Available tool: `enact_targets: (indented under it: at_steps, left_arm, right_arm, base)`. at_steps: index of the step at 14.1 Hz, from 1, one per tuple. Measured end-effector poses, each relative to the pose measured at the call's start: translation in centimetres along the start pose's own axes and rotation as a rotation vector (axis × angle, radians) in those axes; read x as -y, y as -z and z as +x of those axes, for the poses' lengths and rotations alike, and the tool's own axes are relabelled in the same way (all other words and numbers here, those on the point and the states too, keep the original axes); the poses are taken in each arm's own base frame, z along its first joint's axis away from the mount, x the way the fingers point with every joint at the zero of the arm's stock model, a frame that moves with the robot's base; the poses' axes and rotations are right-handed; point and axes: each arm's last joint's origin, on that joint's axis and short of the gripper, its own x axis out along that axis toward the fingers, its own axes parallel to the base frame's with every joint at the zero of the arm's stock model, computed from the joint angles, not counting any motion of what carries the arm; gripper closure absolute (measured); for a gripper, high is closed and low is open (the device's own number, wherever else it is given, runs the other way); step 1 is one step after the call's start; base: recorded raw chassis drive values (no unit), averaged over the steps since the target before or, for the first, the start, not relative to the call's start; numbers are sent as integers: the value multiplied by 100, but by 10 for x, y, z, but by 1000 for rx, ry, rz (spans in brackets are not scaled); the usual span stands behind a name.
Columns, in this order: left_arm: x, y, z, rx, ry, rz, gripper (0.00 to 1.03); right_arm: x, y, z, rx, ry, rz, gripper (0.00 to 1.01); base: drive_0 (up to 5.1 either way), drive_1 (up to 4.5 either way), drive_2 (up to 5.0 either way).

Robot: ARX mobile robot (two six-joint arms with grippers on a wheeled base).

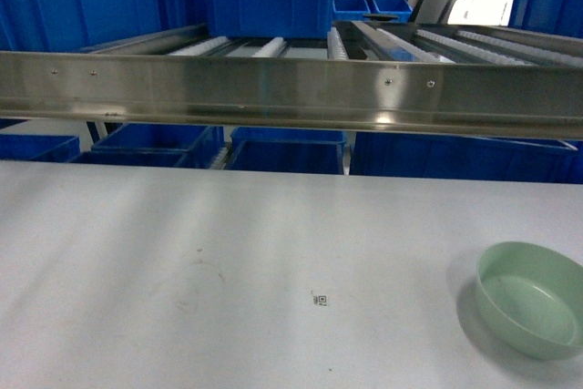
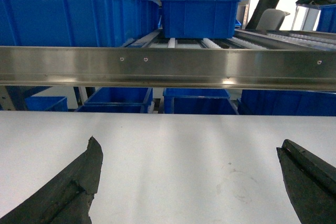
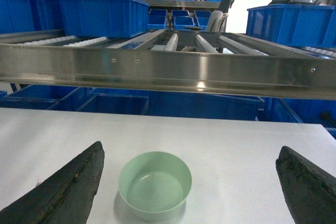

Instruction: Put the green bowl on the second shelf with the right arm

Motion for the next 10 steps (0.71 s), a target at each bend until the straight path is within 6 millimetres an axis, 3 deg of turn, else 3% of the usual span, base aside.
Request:
enact_targets:
  at_steps: [4, 8, 10]
  left_arm:
    - [0, 0, 0, 0, 0, 0, 5]
    - [0, 0, 0, 0, 0, 0, 5]
    - [0, 0, 0, 0, 0, 0, 5]
  right_arm:
    - [8, -5, 10, 2, 23, -76, 3]
    - [17, -17, 57, -163, -45, -151, 3]
    - [22, -13, 81, -274, -74, -165, 3]
  base:
    - [0, 0, 0]
    - [0, 0, 0]
    - [0, 0, 0]
